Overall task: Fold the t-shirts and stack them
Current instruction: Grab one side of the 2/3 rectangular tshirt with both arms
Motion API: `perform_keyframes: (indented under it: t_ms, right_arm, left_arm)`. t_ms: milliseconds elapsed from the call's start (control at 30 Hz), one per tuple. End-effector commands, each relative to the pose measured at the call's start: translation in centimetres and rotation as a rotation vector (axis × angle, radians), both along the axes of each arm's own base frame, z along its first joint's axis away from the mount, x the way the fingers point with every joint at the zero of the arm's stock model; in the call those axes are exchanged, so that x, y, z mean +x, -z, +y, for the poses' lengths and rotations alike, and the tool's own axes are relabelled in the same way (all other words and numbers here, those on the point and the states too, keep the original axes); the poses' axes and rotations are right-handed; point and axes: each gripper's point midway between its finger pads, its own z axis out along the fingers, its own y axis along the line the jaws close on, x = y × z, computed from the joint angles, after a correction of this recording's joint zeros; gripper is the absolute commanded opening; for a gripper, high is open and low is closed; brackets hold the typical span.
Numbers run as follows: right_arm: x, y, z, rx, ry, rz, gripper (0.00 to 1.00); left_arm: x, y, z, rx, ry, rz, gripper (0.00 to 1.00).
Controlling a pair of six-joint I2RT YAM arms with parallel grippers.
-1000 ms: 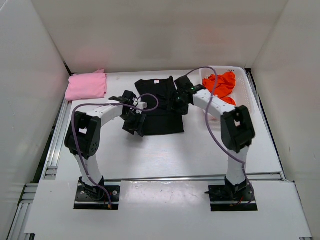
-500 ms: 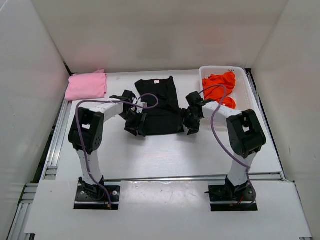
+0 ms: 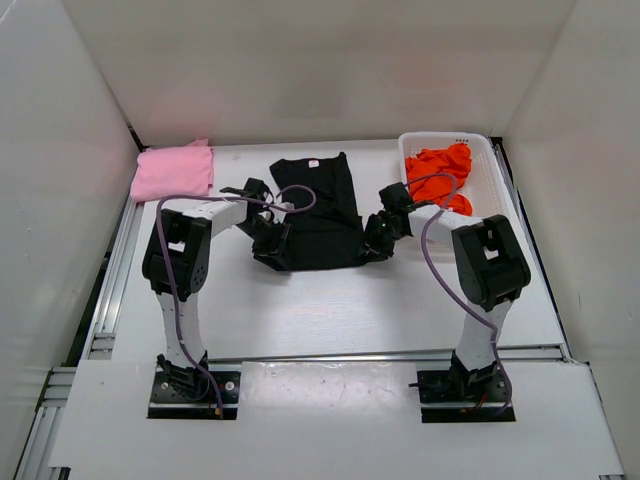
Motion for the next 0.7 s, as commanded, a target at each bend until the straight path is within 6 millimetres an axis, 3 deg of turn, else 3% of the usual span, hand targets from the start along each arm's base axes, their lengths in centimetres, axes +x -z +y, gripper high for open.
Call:
perform_keyframes:
  t_ms: [0,267,300,500,533,667]
  right_arm:
    - [-0.3,1.5,-0.2,-0.008,0.003,0.029,0.37]
    - [-0.2,1.6,-0.3,-0.016,0.006,0.026,0.00]
    - [-0.1,1.2,-0.2,-0.011,0.006,0.016,0.00]
    - [-0.4,-0.3,-0.4,-0.001,-0.003,-0.017,0.00]
    - [-0.9,-0.2,-0.7,-0.007,-0.015,-0.018,0.00]
    - [-2.5,-1.3,-0.9,-0.005,-0.046,-0.042,0.00]
  left_arm:
    - [1.3,1.4,0.8,0.029,0.000,-0.031,0.50]
    - [1.5,1.8,1.0,0.024,-0.008,-0.018,0.14]
    - [1.6,1.4,0.9,0.020,-0.008,-0.030,0.11]
    - [0.7,0.0,2.8,0.106,-0.023,-0.087,0.11]
    - [0.7,-1.3,3.1,0.108,-0.027,-0.127,0.11]
    - [-1.2,-3.3,3.9,0.136,-0.022,-0.194,0.11]
